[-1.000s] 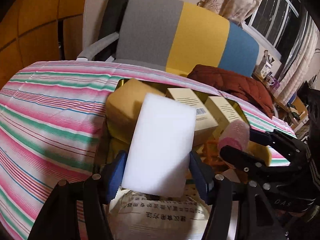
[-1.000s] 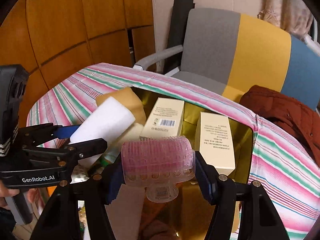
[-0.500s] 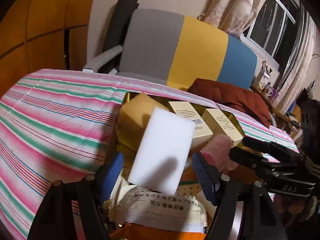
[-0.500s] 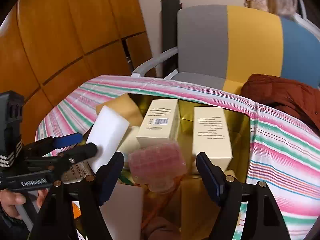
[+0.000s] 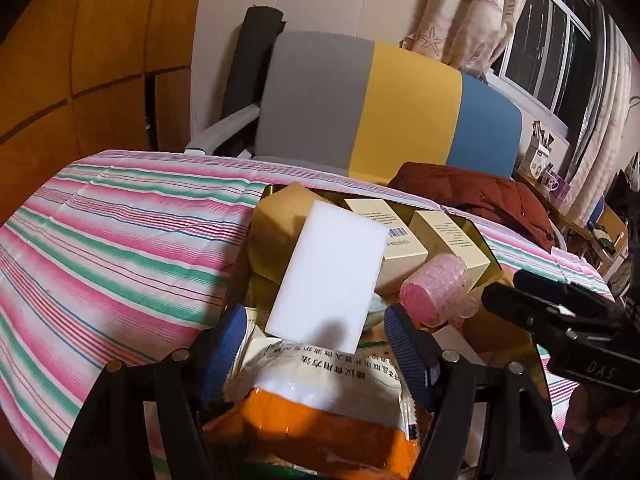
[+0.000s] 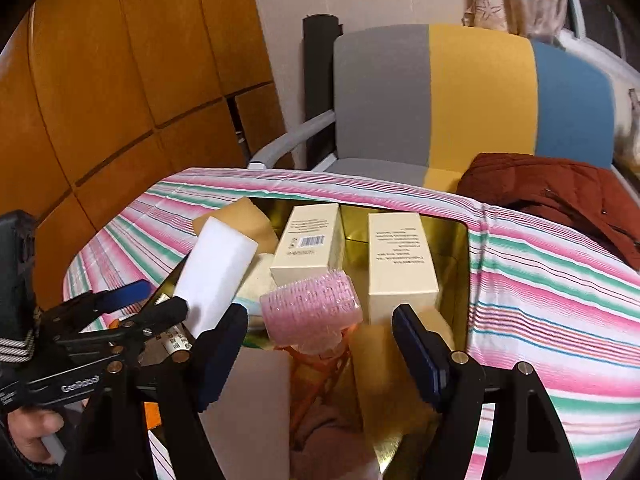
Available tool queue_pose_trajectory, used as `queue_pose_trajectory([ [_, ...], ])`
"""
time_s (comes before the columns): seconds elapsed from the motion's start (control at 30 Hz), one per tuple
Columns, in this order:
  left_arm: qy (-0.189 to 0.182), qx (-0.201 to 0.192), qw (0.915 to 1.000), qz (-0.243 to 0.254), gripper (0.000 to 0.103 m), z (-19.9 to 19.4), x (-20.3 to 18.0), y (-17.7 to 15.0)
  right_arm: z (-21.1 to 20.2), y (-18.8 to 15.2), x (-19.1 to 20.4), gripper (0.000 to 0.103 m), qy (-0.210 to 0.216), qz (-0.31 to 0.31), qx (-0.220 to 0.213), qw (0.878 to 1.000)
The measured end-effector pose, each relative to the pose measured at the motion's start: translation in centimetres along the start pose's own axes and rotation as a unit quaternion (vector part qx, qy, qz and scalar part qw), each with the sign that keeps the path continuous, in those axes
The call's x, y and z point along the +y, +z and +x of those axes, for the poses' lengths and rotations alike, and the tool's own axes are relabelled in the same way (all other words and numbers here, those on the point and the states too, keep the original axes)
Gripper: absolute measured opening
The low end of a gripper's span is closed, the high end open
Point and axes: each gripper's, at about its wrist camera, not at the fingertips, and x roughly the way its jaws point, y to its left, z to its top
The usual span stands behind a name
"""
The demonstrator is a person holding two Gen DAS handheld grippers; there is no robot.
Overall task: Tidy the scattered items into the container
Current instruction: 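Lower the sponge and pink roller into the tray and open both tools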
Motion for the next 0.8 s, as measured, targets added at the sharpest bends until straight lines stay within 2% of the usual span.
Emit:
queue_pose_trajectory([
  [0.17,0.014,-0.009,0.9998,0.011,0.073,-0.9,-0.7,-0.9,-0.6,-1.1,0.1,0.076,-0.019,0.013,-0.006,1.000],
  [0.53,0.038,-0.033,0.9983,0.029,0.073,-4.2,-2.8,-2.8,-2.7,-3.0,0.9,0.076,-0.032,0.010,-0.023,0.999],
  [0.8,0.033,-0.049,0.9973,0.045,0.073,-6.1,-4.3,-4.2,-5.1,-4.6,0.0,0.077,-0.045,0.014,-0.045,0.998],
])
